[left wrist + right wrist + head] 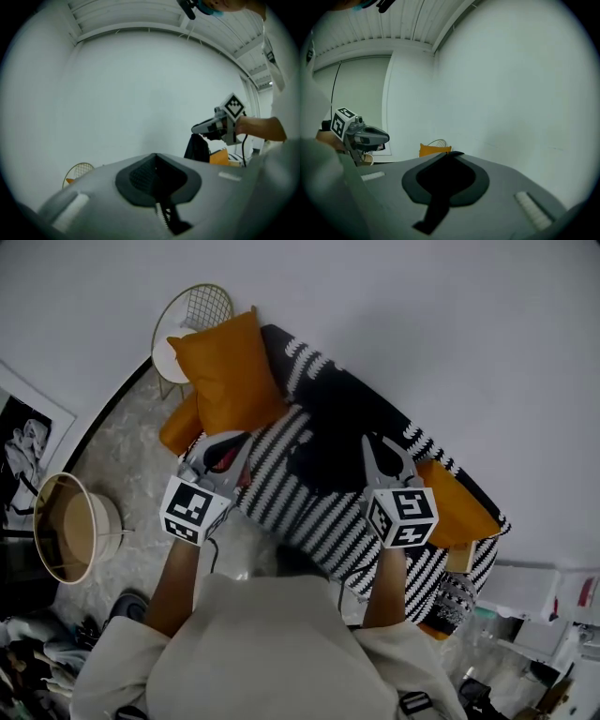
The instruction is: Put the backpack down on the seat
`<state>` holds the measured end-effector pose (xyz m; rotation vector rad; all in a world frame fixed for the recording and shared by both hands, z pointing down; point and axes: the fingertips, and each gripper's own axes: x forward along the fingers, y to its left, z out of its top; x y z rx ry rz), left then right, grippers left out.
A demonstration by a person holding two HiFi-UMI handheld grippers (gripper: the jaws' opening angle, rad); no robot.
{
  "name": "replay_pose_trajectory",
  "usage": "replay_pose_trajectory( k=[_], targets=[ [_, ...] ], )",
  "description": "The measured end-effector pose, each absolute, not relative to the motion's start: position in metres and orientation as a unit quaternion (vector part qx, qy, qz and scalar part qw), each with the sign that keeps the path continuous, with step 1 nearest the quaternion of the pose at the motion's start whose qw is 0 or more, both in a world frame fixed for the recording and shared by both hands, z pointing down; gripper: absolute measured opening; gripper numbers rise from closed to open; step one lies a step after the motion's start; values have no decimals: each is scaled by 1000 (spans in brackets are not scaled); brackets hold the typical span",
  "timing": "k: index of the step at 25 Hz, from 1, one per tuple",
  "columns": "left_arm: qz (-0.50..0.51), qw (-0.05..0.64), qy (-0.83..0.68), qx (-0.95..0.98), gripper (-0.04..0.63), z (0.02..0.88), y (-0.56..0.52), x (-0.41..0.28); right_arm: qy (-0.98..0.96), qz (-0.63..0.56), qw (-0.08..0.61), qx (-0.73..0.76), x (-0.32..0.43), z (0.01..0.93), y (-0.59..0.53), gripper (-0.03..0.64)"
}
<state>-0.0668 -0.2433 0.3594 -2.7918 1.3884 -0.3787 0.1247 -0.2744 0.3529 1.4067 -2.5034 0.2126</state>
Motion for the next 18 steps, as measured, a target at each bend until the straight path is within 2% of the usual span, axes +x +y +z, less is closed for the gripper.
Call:
replay_pose_trajectory(
  k=[18],
  targets=[
    [-142, -55, 504, -850, 5, 428, -407, -54, -884, 128, 193, 406, 119, 458, -470, 11]
  ],
)
